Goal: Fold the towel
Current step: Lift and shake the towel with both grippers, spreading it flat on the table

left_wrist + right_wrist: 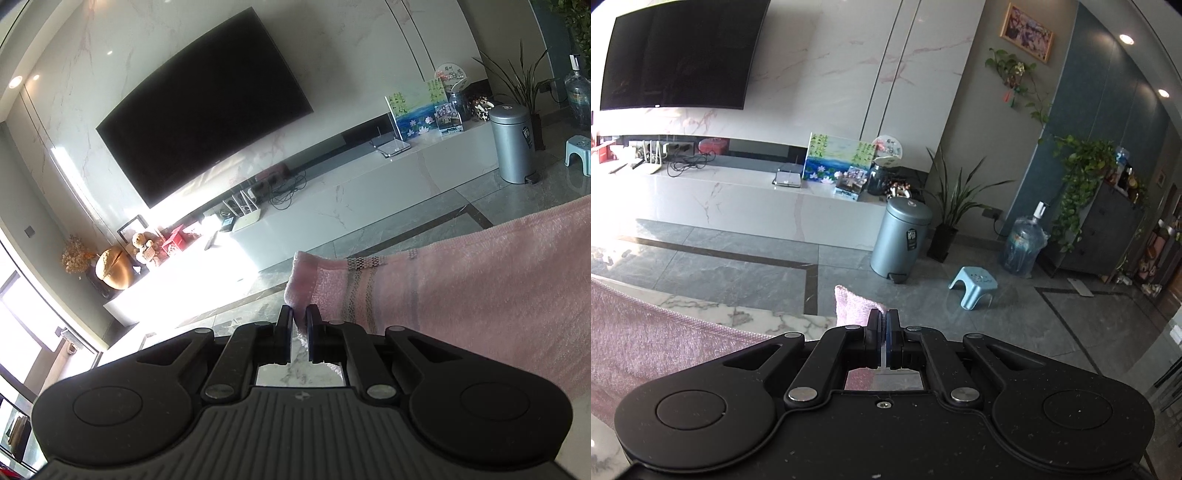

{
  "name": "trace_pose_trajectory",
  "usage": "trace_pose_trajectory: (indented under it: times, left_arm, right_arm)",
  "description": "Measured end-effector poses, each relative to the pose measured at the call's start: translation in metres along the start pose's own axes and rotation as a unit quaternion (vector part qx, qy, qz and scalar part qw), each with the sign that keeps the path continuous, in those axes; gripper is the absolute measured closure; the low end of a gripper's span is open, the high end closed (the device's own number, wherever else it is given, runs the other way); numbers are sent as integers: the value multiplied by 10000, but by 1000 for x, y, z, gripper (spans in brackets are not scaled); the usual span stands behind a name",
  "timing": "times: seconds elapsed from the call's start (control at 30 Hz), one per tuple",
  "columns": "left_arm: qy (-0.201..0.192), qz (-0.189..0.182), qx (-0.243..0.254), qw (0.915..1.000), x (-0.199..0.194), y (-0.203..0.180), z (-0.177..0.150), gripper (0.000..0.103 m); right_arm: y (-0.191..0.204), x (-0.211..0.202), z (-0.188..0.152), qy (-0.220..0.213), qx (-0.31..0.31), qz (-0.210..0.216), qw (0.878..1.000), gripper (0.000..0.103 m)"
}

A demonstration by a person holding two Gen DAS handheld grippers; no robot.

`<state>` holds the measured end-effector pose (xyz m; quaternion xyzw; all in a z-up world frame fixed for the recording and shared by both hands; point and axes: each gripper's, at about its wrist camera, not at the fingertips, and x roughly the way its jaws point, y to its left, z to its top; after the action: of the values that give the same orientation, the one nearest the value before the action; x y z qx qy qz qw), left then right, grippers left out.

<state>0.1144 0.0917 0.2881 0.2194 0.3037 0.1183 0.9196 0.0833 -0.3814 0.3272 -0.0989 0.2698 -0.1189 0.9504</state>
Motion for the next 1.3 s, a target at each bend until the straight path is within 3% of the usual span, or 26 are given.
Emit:
trace_pose_trajectory:
  times: [0.27,0.47,0.97,1.3]
  left_arm:
    - [52,-20,178,9998,32,-3,11,96]
    - [160,-110,327,9993,33,-14,-6,96]
    - [926,-930,656,9892,1,-62,-120,97]
    - [1281,-1129,809,9820,-28,-83,-183,96]
  right_arm:
    - [0,37,27,-226,176,31,9996,103]
    - [4,42,8,-48,37,47,10000,103]
    - [2,17,-140,1258,228,285,9914,103]
    - [13,-11,-217,1889,150,378,9812,103]
